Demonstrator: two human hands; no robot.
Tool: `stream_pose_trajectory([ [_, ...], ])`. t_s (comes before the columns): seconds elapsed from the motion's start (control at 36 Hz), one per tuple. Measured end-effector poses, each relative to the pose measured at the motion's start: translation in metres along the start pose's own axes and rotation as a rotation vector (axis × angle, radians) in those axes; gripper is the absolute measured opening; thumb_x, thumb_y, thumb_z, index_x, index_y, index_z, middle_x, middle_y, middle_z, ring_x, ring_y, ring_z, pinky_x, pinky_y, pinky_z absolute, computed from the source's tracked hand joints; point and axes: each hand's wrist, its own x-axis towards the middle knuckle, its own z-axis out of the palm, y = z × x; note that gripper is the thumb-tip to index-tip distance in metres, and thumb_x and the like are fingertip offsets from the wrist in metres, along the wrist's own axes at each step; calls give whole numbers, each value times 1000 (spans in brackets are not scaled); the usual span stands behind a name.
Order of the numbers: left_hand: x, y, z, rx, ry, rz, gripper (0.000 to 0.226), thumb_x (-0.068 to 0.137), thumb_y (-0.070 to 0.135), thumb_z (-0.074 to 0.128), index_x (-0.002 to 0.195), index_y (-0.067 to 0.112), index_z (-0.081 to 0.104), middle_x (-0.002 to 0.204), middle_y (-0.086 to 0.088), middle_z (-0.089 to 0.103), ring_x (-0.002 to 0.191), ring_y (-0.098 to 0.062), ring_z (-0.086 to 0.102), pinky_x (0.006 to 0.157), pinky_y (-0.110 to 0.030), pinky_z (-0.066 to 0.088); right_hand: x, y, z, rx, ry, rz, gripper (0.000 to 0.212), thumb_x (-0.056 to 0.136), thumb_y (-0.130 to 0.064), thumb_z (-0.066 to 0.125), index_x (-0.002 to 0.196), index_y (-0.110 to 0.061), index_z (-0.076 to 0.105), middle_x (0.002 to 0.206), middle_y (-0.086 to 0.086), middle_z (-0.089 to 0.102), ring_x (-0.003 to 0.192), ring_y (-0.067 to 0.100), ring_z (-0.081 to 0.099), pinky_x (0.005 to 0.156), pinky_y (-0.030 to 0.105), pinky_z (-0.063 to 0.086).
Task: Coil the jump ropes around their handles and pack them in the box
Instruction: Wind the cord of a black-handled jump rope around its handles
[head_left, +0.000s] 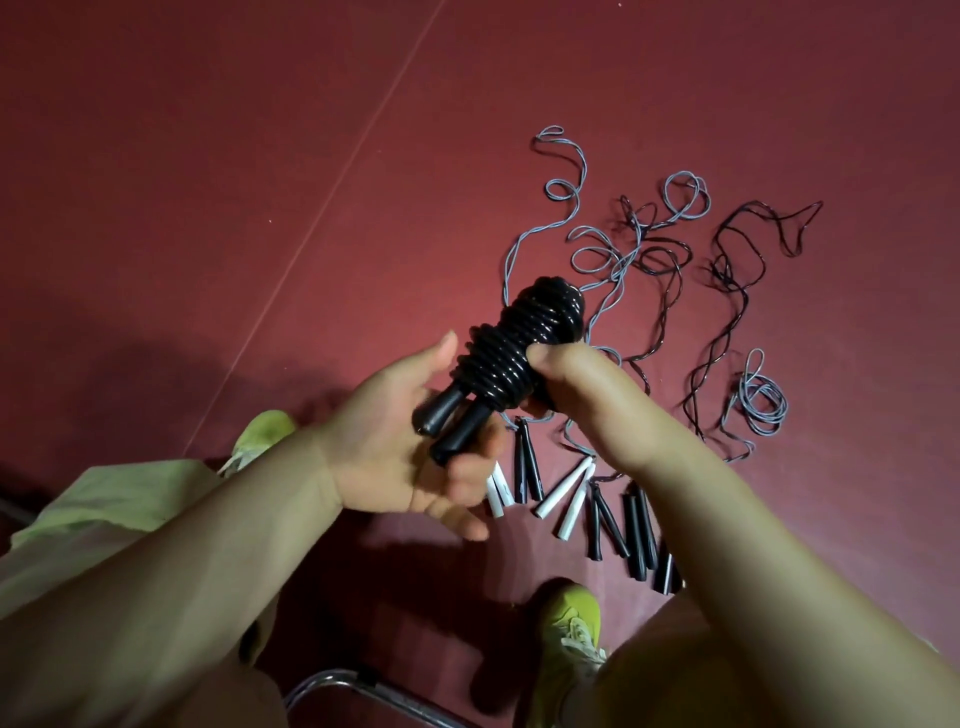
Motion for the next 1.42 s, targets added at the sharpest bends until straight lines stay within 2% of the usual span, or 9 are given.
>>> stream_pose_trajectory([
  [0.19, -3, 10, -2, 194, 207, -28, 64, 68, 80, 35, 59, 21, 57, 43, 11, 35, 34, -2, 28, 50, -25, 43, -19, -12, -11, -158, -119, -40, 71, 79, -60, 49, 82, 10, 59, 78, 37, 51, 64, 25, 43, 62, 32, 35],
  [0.42, 0, 12, 3, 482, 529, 7, 64, 67, 78, 29, 56, 19, 54, 46, 6, 32, 37, -7, 21, 54, -28, 37, -18, -12, -14, -332, 24, 121, 52, 92, -53, 47, 73, -8, 64, 54, 8, 57, 51, 20, 54, 44, 12, 35],
  [0.61, 6, 8, 6, 709, 848, 96, 61, 88, 68, 28, 68, 16, 54, 48, 6, 41, 37, -9, 29, 59, -30, 39, -17, -8, -7, -521, 148, 194, 61, 93, -60, 40, 63, -11, 57, 38, -2, 54, 40, 7, 54, 54, 21, 37],
  [0.81, 8, 4, -2, 1107, 1126, 132, 80, 58, 83, 30, 75, 11, 62, 65, -2, 61, 69, -23, 60, 80, -42, 51, -13, -5, 2, -346, 113, 261, 56, 95, -59, 38, 76, -11, 62, 39, -11, 44, 37, 8, 40, 51, 25, 41],
  [1.0, 10, -1, 11, 1547, 1245, 102, 56, 84, 68, 33, 80, 17, 55, 81, -2, 59, 84, -29, 55, 74, -35, 47, -12, -5, 3, -209, 135, 331, 59, 89, -66, 40, 80, -13, 64, 37, -15, 37, 34, 2, 33, 50, 24, 30],
  [1.11, 9, -2, 8, 1591, 1209, 111, 52, 85, 66, 36, 93, 19, 55, 90, 0, 59, 90, -27, 54, 78, -36, 45, -11, -5, 2, -129, 153, 291, 47, 87, -55, 49, 72, -13, 63, 46, -8, 32, 38, 8, 29, 48, 24, 26],
  [1.22, 2, 3, 4, 979, 952, 196, 76, 59, 80, 47, 95, 15, 62, 88, 1, 65, 86, -16, 59, 89, -40, 46, -14, -11, 0, -143, 148, 185, 36, 86, -45, 52, 68, -13, 49, 63, 11, 29, 49, 16, 24, 50, 27, 23],
  [1.33, -1, 6, 8, 632, 635, 175, 49, 72, 56, 52, 97, 17, 67, 89, -4, 73, 84, -16, 67, 72, -30, 54, -18, -16, 0, -259, 21, 42, 33, 71, -45, 50, 73, -13, 50, 66, 9, 36, 63, 20, 30, 60, 35, 25],
  [1.42, 0, 6, 12, 573, 586, 179, 37, 79, 44, 64, 96, 11, 63, 82, -6, 73, 83, -22, 65, 73, -37, 51, -19, -16, -2, -300, -60, 55, 25, 74, -39, 48, 69, -15, 52, 61, 1, 42, 62, 17, 36, 61, 34, 29],
])
